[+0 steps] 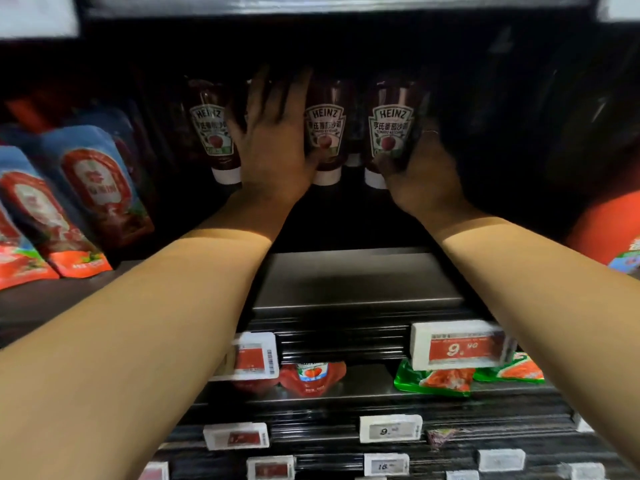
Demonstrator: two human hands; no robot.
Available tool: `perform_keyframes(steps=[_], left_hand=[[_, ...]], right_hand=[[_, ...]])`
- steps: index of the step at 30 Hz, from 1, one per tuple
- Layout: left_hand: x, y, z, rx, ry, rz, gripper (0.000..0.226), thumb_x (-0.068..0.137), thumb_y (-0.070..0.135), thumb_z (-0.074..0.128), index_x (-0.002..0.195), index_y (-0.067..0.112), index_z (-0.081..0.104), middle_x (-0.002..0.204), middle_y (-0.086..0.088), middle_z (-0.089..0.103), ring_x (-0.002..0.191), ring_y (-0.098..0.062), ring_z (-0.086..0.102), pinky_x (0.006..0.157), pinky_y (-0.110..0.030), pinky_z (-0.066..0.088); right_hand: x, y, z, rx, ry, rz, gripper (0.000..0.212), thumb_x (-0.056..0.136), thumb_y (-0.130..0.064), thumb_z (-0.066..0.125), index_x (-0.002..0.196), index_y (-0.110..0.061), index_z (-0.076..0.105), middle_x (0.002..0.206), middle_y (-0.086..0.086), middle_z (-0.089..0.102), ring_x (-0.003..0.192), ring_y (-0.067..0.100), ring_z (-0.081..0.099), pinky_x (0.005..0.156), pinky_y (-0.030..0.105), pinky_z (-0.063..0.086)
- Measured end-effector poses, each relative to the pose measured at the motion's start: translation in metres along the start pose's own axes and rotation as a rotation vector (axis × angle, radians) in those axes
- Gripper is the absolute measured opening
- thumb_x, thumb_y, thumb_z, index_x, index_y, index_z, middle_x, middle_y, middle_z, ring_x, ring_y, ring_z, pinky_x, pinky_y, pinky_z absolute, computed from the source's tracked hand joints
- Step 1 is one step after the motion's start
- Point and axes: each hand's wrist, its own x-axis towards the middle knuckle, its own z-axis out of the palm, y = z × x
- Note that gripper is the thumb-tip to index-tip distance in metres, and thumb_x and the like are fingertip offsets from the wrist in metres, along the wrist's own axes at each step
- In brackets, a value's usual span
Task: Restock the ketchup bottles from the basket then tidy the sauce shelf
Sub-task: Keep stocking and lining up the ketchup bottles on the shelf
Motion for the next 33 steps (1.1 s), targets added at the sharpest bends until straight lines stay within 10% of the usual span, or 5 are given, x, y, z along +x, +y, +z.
perform_keyframes(steps=[13, 17, 21, 33], left_hand=[[-0.003, -0.004, -0.013, -0.030, 0.086, -0.005, 0.088, 0.084, 0.054, 0.065, 0.157, 0.027, 0.026, 0.163, -0.004, 0.028, 0.153, -0.030, 0.014, 0.114, -0.066, 0.013], [-0.005, -0.045, -0.035, -0.193, 0.295, -0.469, 0.082, 0.083, 0.043, 0.058, 0.154, 0.010, 0.033, 0.155, -0.020, 0.035, 0.144, -0.040, 0.032, 0.118, -0.049, 0.026], [-0.016, -0.056, -0.023, -0.415, 0.019, -0.812, 0.104, 0.082, 0.040, 0.076, 0.159, 0.012, 0.012, 0.160, -0.019, 0.024, 0.147, -0.038, 0.026, 0.119, -0.041, 0.024], [-0.011, -0.060, 0.003, -0.469, -0.040, -0.720, 0.122, 0.061, 0.052, 0.090, 0.155, 0.016, 0.021, 0.155, -0.011, 0.036, 0.142, -0.029, 0.037, 0.109, -0.033, 0.035]], right_hand=[[0.006, 0.002, -0.002, 0.049, 0.039, 0.022, 0.068, 0.087, -0.025, 0.078, 0.143, -0.016, 0.042, 0.134, 0.001, 0.063, 0.122, 0.016, 0.061, 0.090, 0.020, 0.045], [0.004, 0.000, -0.004, 0.041, 0.012, 0.043, 0.070, 0.088, -0.028, 0.078, 0.145, -0.016, 0.040, 0.140, 0.002, 0.060, 0.129, 0.018, 0.057, 0.098, 0.025, 0.045], [0.002, -0.009, -0.005, 0.009, -0.029, 0.046, 0.073, 0.086, -0.027, 0.080, 0.147, -0.017, 0.041, 0.144, 0.004, 0.057, 0.132, 0.021, 0.053, 0.098, 0.023, 0.041], [0.009, -0.017, 0.015, -0.069, -0.046, 0.015, 0.060, 0.089, -0.029, 0.075, 0.140, -0.011, 0.050, 0.139, 0.008, 0.060, 0.130, 0.026, 0.056, 0.106, 0.037, 0.047]])
